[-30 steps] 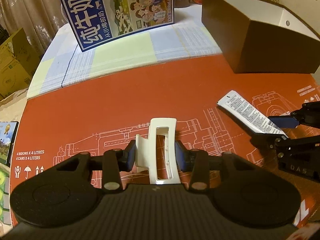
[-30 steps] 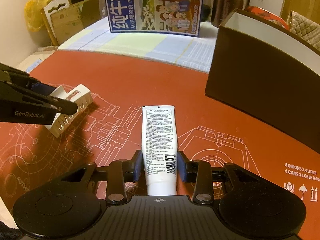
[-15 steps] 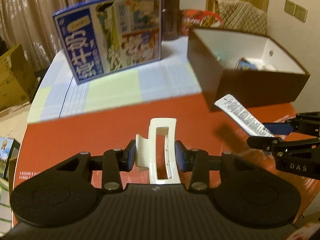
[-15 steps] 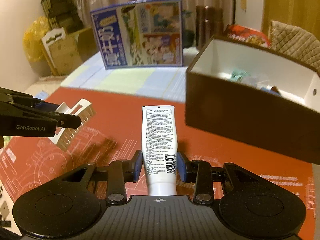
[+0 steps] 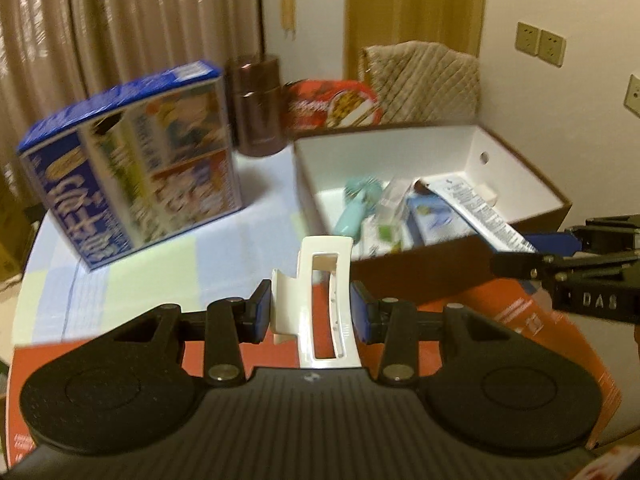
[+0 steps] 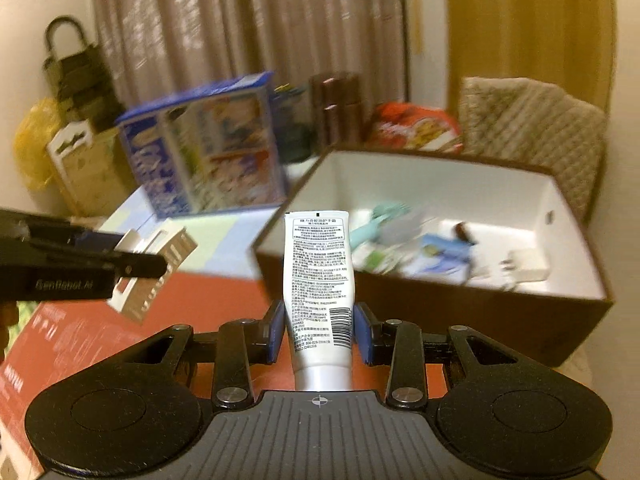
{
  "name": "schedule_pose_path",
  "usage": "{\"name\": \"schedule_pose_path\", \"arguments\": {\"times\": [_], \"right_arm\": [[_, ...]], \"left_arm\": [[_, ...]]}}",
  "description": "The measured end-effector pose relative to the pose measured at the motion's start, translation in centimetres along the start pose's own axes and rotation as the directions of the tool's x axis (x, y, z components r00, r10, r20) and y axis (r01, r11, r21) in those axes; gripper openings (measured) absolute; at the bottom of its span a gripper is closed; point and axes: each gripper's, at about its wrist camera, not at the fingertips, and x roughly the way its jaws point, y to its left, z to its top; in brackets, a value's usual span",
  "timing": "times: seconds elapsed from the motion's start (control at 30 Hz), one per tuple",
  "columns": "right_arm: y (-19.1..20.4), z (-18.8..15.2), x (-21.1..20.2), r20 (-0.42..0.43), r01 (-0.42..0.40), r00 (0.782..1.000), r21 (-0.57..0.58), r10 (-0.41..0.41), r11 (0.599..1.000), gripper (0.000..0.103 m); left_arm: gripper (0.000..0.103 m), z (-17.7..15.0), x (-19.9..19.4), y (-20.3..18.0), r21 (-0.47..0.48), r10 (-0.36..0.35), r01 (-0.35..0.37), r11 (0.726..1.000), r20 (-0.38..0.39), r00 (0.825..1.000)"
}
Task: Organize rigid objects
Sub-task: 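Release the claw clip into the box while the right gripper releases the cream tube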
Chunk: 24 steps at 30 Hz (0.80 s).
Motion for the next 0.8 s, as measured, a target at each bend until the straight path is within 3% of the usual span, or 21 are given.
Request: {"name": "schedule_pose_path", "arguments": {"times": [0.27,0.53,0.8], "right_arm": [[-6.7,3.9,-0.3,0.033,0.072,0.997,0.073,-0.074,0.995,0.033],[-11.7,5.9,2.2,-0.003,0.114,0.993,0.124,-0.114,0.986,0.033],[-14.3,6.7,6.1,-0.068,0.143,0.989,0.150,-0.134,0.978,0.033]], "left_arm": [[0.037,4.8,3.8,-4.3,0.029,-0.039,0.038,0.999,0.024,0.999],[0.037,8.0,9.0,-5.9,0.025,0.000,0.000,1.000,-0.012,1.000],[0.037,8.8,13.3,-6.2,0.017,0.048,-0.046,0.999,-0.082,0.995]]}}
